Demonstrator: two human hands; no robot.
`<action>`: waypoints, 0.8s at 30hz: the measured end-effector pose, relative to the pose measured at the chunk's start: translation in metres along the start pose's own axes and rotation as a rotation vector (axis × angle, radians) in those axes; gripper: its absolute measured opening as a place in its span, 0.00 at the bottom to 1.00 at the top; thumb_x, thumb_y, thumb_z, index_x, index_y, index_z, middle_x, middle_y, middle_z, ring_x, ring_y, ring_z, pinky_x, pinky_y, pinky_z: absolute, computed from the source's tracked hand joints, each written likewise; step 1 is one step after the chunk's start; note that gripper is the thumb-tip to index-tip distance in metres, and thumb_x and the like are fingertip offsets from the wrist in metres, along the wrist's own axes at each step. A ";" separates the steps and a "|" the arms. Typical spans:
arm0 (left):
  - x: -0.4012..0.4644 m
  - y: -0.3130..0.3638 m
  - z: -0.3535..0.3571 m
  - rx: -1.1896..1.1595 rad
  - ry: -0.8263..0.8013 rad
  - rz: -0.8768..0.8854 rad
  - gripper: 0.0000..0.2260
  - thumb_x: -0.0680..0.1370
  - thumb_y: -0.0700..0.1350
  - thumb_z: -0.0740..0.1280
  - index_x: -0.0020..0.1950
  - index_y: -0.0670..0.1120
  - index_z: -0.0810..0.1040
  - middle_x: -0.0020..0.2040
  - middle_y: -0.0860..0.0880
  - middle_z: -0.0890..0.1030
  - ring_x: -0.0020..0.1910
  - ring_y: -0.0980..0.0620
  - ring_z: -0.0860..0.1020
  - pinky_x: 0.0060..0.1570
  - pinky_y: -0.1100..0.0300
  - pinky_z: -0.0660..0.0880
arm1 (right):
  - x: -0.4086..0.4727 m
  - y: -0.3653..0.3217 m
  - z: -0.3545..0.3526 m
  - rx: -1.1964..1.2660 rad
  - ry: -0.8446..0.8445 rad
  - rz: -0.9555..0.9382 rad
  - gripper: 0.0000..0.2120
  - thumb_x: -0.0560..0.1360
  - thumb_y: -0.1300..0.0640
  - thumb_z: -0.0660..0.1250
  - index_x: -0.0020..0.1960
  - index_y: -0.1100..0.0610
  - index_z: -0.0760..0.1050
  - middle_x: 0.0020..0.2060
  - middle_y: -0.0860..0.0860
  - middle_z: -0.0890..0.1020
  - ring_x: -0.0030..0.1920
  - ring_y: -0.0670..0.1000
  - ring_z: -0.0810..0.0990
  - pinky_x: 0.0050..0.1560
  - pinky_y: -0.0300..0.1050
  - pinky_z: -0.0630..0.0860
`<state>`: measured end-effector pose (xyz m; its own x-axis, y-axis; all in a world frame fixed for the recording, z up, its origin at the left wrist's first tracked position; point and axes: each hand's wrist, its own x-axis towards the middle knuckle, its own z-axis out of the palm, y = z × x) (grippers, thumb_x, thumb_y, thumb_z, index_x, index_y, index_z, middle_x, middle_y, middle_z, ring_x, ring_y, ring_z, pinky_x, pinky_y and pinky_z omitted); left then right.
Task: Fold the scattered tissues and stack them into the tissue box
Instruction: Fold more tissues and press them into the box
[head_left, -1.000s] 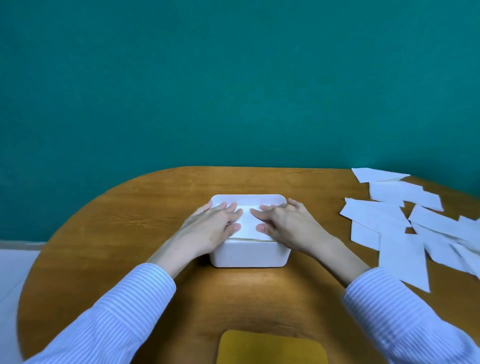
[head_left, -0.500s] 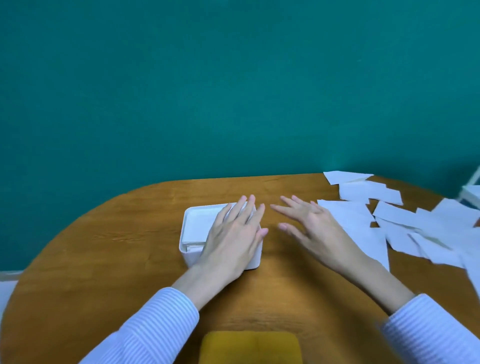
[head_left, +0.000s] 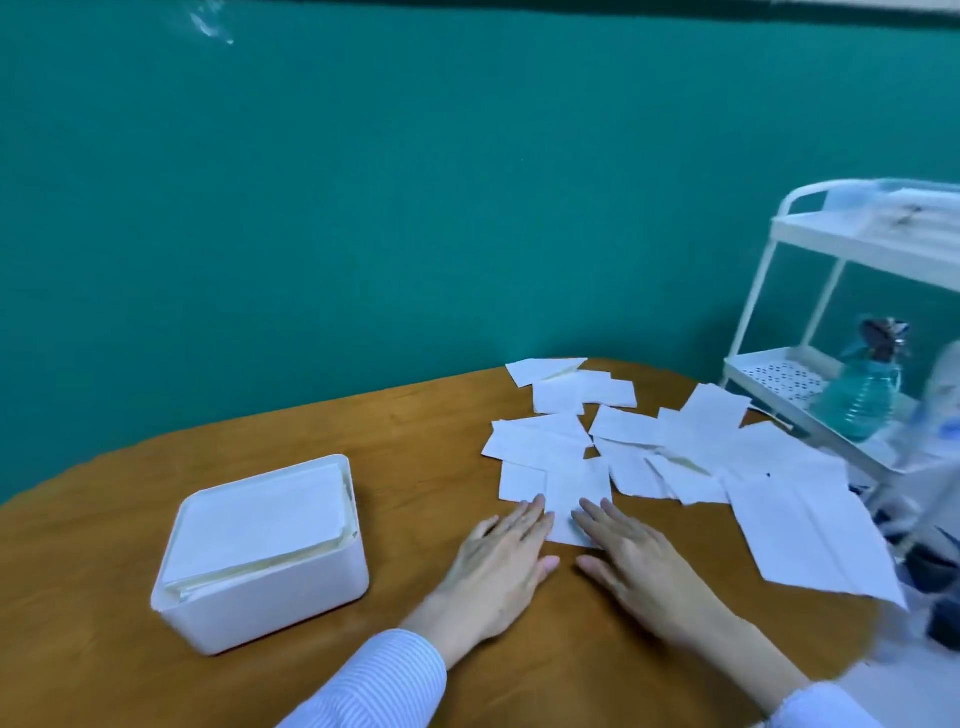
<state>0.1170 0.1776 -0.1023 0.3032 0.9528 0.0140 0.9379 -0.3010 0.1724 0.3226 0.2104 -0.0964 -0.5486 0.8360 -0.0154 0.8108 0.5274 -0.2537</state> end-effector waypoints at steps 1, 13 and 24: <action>0.006 0.001 0.002 -0.004 -0.012 0.003 0.27 0.86 0.57 0.50 0.83 0.51 0.49 0.82 0.54 0.45 0.80 0.59 0.44 0.79 0.56 0.47 | 0.001 0.003 0.000 -0.003 -0.024 -0.003 0.33 0.79 0.35 0.44 0.80 0.47 0.50 0.79 0.40 0.49 0.79 0.43 0.45 0.77 0.43 0.49; -0.007 -0.003 -0.005 0.043 -0.121 -0.044 0.27 0.82 0.67 0.45 0.80 0.62 0.54 0.83 0.54 0.49 0.80 0.53 0.48 0.75 0.50 0.51 | -0.015 0.014 0.014 -0.006 -0.025 -0.077 0.33 0.76 0.33 0.38 0.79 0.42 0.53 0.78 0.37 0.52 0.78 0.38 0.45 0.75 0.37 0.42; -0.098 0.025 -0.021 0.105 -0.148 0.105 0.24 0.83 0.67 0.44 0.76 0.61 0.60 0.73 0.56 0.63 0.68 0.53 0.62 0.65 0.54 0.61 | -0.096 -0.004 0.032 -0.027 0.193 -0.331 0.15 0.83 0.44 0.54 0.64 0.43 0.74 0.68 0.38 0.74 0.71 0.43 0.70 0.69 0.42 0.62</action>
<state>0.1068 0.0775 -0.0784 0.4141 0.9023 -0.1200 0.9100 -0.4079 0.0737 0.3656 0.1236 -0.1253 -0.7352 0.6317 0.2456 0.6030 0.7751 -0.1885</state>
